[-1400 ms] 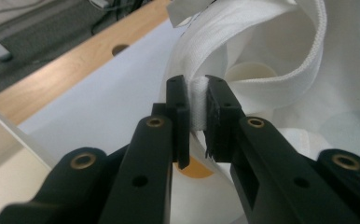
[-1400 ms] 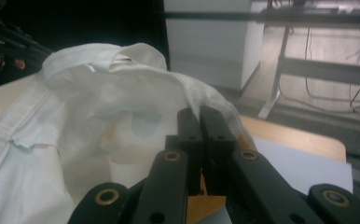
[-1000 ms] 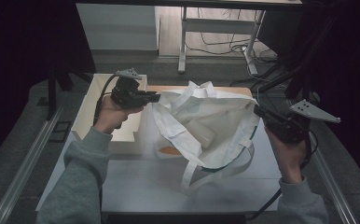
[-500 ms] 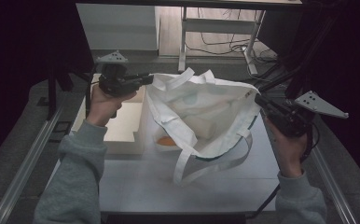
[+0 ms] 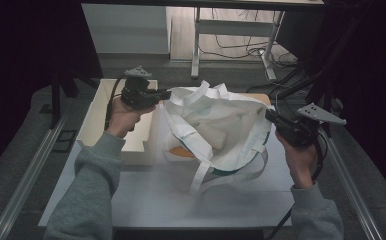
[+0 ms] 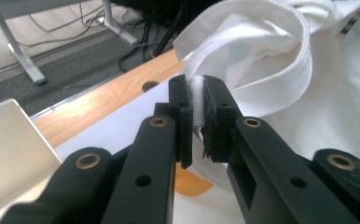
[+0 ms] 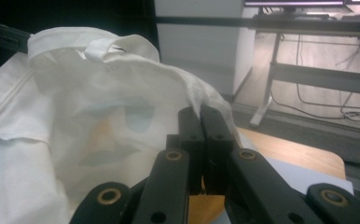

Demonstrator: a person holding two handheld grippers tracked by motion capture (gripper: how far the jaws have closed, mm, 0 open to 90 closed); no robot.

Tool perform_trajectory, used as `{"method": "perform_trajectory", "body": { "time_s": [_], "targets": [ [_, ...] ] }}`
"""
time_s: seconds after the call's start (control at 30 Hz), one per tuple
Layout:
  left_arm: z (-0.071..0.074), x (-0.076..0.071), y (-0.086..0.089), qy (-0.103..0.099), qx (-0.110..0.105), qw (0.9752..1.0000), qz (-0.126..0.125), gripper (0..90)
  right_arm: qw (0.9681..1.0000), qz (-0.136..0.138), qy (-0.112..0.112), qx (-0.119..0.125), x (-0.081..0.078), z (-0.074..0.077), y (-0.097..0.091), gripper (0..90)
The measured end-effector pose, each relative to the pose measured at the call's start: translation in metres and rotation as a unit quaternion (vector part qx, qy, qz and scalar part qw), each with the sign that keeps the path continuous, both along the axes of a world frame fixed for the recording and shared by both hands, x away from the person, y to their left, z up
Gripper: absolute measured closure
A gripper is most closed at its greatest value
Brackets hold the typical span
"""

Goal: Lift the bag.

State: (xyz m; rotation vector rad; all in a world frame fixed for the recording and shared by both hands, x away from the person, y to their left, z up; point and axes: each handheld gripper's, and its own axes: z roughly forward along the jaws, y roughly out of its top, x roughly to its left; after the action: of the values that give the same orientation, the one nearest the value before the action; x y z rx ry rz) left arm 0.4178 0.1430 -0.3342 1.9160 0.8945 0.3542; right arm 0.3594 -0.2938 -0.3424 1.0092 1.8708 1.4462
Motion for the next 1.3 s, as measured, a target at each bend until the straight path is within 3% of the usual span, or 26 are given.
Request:
{"method": "perform_trajectory", "body": {
  "time_s": [0.23,0.37,0.67,1.03,1.17,1.3],
  "targets": [
    [-0.017,0.007,-0.014,0.022,0.028,0.9994,-0.004,82.8,0.999,-0.008,0.042,-0.016,0.015,-0.03,-0.001,88.1],
    [-0.024,0.011,-0.016,0.031,0.033,0.999,-0.004,82.5,0.998,-0.006,0.059,-0.022,0.021,-0.043,0.002,87.9],
    [-0.032,0.008,-0.021,0.034,0.04,0.9986,-0.005,80.4,0.9984,-0.004,0.055,-0.015,0.022,-0.042,0.0,87.3],
    [-0.042,0.004,-0.035,0.036,0.064,0.9972,-0.016,76.7,0.9973,-0.012,0.07,-0.019,0.024,-0.058,-0.003,86.6],
    [-0.043,0.003,-0.037,0.035,0.063,0.9972,-0.018,67.5,0.9974,-0.009,0.068,-0.022,0.023,-0.056,-0.002,85.9],
    [-0.043,-0.001,-0.039,0.03,0.056,0.9977,-0.023,58.3,0.9965,-0.013,0.077,-0.031,0.025,-0.06,-0.001,77.7]
  ]
}}
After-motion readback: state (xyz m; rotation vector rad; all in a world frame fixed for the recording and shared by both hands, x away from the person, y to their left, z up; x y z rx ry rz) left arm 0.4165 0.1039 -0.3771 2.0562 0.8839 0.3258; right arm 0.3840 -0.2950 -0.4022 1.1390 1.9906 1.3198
